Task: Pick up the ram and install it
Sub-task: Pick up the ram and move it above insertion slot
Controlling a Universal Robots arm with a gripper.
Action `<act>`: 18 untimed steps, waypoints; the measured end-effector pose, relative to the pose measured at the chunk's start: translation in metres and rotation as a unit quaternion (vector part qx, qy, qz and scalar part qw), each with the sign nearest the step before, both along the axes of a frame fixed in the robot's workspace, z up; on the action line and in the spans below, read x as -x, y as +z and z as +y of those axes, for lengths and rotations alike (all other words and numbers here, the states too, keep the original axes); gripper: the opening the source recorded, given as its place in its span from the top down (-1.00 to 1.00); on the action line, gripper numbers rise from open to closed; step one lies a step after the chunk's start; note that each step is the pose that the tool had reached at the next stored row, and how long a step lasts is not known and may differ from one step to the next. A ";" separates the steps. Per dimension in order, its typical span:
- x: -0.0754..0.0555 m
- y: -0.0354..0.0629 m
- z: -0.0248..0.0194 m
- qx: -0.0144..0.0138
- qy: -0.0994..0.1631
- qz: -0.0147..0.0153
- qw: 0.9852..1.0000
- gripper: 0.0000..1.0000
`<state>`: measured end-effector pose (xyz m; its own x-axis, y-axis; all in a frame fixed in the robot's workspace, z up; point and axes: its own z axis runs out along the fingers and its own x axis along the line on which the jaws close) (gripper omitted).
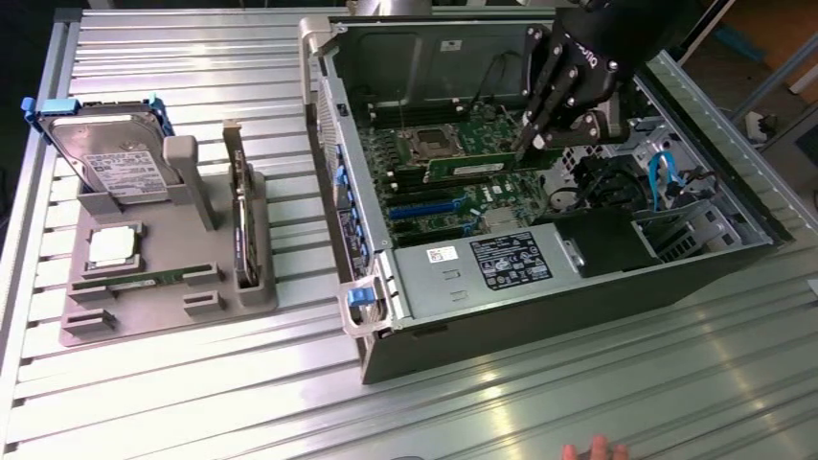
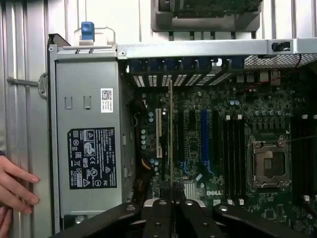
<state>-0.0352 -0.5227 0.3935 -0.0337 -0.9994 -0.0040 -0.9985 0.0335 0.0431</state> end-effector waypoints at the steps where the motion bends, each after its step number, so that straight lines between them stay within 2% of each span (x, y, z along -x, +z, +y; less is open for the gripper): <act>1: -0.005 -0.0001 0.0000 0.000 0.000 0.000 1.000 0.76; 7: -0.012 0.0000 0.0000 0.000 0.000 0.000 1.000 0.76; 18: -0.013 0.0000 0.0002 0.000 0.000 0.000 1.000 0.76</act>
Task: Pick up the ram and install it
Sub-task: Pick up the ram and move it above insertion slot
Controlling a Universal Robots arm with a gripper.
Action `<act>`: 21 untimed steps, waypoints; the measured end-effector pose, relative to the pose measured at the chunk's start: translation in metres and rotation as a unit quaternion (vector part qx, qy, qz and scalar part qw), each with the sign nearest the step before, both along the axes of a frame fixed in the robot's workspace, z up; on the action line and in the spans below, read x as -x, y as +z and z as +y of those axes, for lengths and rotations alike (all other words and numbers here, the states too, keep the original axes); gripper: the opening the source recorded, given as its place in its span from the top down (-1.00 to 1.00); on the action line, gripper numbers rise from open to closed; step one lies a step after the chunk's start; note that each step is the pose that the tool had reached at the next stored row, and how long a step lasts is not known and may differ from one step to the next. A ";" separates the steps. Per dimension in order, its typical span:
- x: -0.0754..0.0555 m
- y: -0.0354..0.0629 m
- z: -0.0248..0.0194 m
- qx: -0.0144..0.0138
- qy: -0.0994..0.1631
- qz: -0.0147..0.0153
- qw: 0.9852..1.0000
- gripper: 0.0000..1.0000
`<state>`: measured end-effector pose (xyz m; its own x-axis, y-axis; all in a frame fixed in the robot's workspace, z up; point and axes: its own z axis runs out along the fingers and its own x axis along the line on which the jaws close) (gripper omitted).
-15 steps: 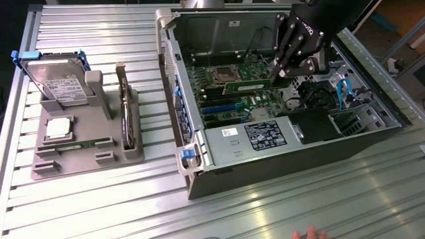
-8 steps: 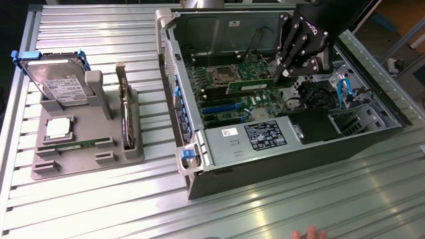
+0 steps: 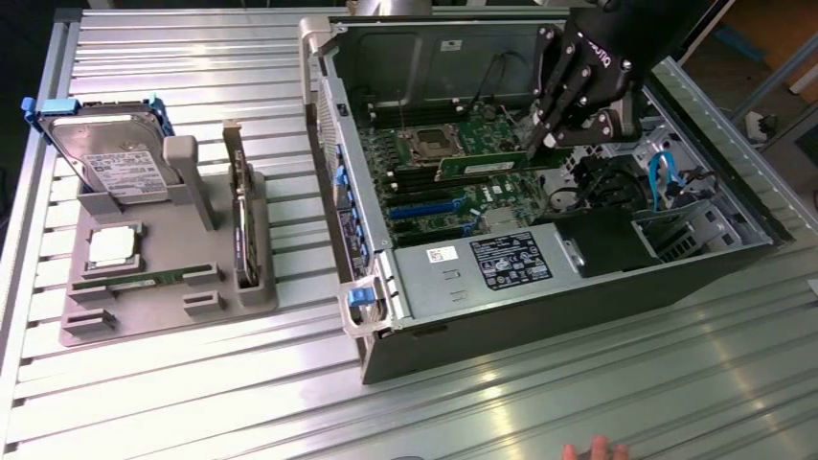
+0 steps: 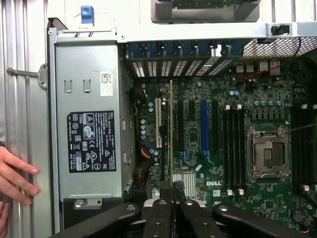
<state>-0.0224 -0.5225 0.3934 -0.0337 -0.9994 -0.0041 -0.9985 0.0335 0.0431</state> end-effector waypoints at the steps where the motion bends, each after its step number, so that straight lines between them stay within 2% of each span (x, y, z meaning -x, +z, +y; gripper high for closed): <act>1: 0.000 0.0000 0.0005 0.000 0.000 0.000 1.000 0.76; 4: 0.000 -0.0005 0.0033 0.000 0.000 0.000 1.000 0.76; 6: 0.000 -0.0011 0.0069 0.000 0.000 0.000 1.000 0.76; 17: 0.000 -0.0043 0.0318 0.000 0.000 0.000 1.000 0.76; 21: 0.000 -0.0057 0.0430 0.000 0.000 0.000 1.000 0.76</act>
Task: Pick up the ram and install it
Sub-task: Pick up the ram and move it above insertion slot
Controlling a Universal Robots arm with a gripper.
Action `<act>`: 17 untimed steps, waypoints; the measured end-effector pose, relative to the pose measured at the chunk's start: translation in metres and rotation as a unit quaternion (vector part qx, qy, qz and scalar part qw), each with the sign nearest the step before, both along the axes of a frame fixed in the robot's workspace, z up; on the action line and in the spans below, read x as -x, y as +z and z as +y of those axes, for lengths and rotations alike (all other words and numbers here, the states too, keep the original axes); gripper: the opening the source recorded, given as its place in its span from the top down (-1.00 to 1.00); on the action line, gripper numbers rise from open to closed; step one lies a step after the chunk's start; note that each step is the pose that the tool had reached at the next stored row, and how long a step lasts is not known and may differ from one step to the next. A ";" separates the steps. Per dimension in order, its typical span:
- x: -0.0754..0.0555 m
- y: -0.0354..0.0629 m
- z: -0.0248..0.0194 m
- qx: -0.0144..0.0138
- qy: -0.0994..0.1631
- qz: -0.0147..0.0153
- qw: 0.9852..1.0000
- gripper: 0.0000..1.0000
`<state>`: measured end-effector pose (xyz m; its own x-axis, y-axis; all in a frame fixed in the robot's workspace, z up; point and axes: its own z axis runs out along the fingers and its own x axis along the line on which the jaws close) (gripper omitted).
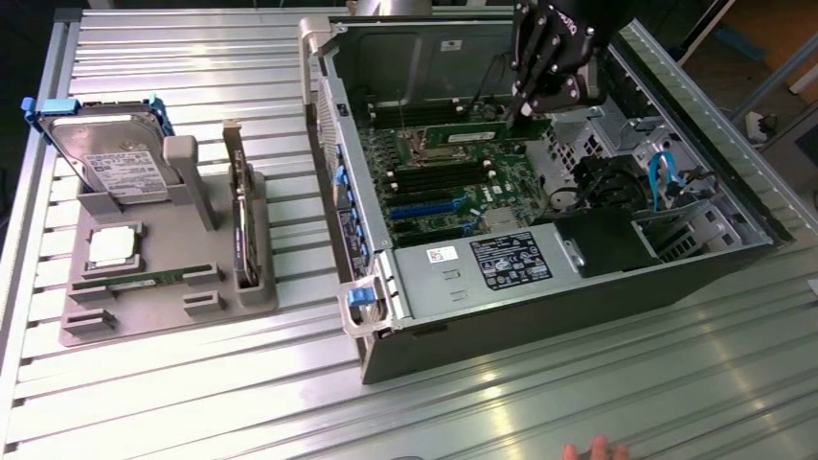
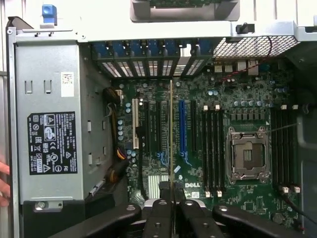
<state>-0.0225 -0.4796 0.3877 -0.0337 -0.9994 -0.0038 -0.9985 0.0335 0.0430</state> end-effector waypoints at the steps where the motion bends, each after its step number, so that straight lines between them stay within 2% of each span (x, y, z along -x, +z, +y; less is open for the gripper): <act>1: 0.000 -0.0006 0.0035 0.000 0.000 0.000 1.000 0.76; 17: 0.000 -0.0067 0.0423 0.001 0.000 0.000 1.000 0.76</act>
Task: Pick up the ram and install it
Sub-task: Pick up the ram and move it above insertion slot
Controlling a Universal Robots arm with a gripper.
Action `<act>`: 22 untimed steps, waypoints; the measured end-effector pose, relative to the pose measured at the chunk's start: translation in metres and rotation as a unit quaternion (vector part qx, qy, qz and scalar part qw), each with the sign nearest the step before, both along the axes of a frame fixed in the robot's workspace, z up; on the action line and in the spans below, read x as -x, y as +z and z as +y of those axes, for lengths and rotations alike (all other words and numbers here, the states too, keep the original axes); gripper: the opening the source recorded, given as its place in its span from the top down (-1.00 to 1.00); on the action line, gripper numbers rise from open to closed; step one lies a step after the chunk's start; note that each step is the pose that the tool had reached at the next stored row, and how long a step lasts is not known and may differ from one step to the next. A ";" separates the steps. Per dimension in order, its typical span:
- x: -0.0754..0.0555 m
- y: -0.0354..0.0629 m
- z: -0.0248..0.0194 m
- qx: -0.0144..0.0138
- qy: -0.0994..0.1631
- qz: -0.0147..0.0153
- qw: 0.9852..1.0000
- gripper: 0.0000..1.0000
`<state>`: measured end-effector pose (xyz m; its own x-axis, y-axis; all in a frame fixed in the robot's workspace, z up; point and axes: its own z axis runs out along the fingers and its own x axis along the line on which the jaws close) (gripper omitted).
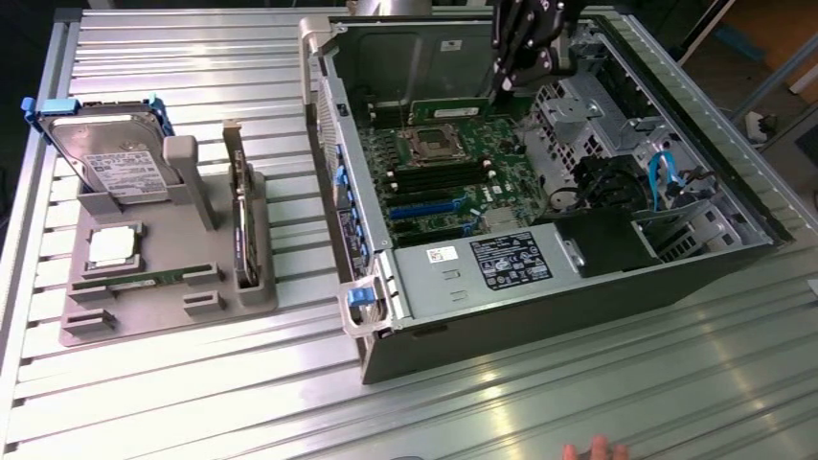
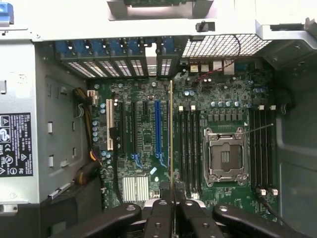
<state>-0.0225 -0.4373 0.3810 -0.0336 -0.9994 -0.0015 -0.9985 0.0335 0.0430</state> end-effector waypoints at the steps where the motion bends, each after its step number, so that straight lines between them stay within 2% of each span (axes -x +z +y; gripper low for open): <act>1: 0.000 -0.0002 0.0019 0.000 0.000 0.000 1.000 0.76; 5: 0.000 -0.0015 0.0090 0.000 0.000 0.000 1.000 0.76; 7: 0.000 -0.0018 0.0106 0.000 0.000 0.000 1.000 0.76; 17: 0.000 -0.0018 0.0107 0.000 0.000 0.000 1.000 0.76; 22: 0.000 -0.0018 0.0107 -0.002 0.000 0.000 1.000 0.76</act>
<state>-0.0225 -0.4266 0.3792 -0.0337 -0.9994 -0.0060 -0.9985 0.0334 0.0431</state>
